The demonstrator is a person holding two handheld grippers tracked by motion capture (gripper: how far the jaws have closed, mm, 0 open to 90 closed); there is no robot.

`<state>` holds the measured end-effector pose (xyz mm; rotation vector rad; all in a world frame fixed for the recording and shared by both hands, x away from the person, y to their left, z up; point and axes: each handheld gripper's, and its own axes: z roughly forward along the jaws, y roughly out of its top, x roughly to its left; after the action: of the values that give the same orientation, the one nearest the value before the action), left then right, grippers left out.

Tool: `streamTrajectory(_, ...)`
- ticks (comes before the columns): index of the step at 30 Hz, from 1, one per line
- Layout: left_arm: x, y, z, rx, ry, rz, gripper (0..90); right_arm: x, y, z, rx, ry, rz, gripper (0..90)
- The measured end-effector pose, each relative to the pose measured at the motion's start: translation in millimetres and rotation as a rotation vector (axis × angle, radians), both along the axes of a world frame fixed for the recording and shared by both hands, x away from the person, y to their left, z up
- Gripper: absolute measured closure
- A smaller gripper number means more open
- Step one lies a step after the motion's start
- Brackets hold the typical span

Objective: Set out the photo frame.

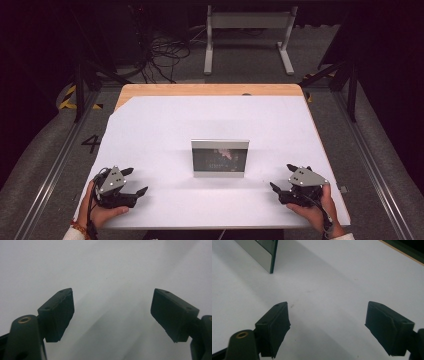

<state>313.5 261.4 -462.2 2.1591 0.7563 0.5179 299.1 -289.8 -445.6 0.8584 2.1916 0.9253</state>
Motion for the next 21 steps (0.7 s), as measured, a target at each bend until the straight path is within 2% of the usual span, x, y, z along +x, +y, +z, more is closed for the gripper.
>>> streamTrajectory(4,-1.5,6.7,-0.6,-0.022,0.006,0.023,19.1,0.6,-1.5,-2.3,0.001,0.006,-0.003,18.7)
streamTrajectory(8,-0.4,7.4,-0.4,-0.035,0.005,0.020,18.8,1.0,-1.0,-3.5,-0.001,0.011,0.003,18.5)
streamTrajectory(15,-1.3,4.9,-1.1,-0.027,0.009,-0.002,18.2,1.9,-0.2,-5.6,0.000,0.015,0.005,17.9)
streamTrajectory(21,-3.6,6.1,-1.0,-0.037,0.008,0.002,17.4,3.7,2.6,-6.5,-0.004,0.019,0.018,17.4)
